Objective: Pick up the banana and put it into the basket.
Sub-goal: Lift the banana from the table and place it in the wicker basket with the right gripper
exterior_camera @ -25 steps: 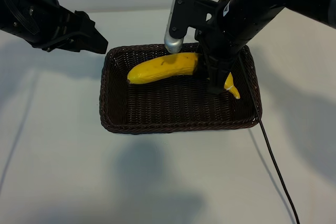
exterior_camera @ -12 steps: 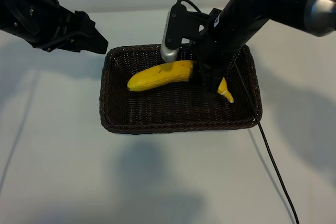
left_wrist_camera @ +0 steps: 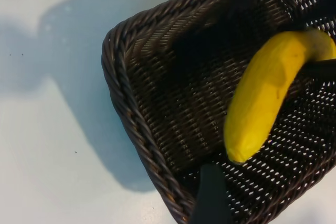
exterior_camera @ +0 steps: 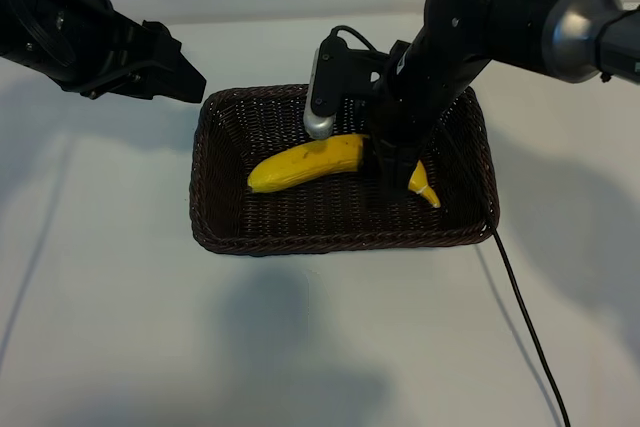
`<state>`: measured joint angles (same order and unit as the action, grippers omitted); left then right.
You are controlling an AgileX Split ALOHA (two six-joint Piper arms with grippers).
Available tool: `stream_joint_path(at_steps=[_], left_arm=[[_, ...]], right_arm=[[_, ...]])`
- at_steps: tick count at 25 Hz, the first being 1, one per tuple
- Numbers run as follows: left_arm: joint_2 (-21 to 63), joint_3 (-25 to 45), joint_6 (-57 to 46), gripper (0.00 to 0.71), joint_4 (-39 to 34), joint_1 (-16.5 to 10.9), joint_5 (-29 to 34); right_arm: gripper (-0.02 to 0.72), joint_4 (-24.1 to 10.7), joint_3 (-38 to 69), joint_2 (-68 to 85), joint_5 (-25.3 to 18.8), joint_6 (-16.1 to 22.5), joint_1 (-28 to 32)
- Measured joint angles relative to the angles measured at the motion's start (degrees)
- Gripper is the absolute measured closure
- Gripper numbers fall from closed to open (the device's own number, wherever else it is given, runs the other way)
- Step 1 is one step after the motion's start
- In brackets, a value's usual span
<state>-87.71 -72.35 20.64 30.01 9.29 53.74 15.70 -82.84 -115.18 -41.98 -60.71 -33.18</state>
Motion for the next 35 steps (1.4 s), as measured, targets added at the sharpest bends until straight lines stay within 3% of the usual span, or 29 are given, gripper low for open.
stream_joint_path(at_steps=[7, 26, 35], left_arm=[[0.0, 0.0, 0.2, 0.114, 0.0, 0.0, 0.0], [0.0, 0.0, 0.1, 0.114, 0.0, 0.0, 0.0], [0.0, 0.0, 0.1, 0.114, 0.0, 0.0, 0.0]], right_arm=[[0.281, 0.2, 0.0, -2.1, 1.9, -0.4, 0.0], [0.281, 0.2, 0.0, -4.1, 2.1, -0.6, 0.0], [0.264, 0.2, 0.0, -4.1, 2.0, 2.4, 0.0]])
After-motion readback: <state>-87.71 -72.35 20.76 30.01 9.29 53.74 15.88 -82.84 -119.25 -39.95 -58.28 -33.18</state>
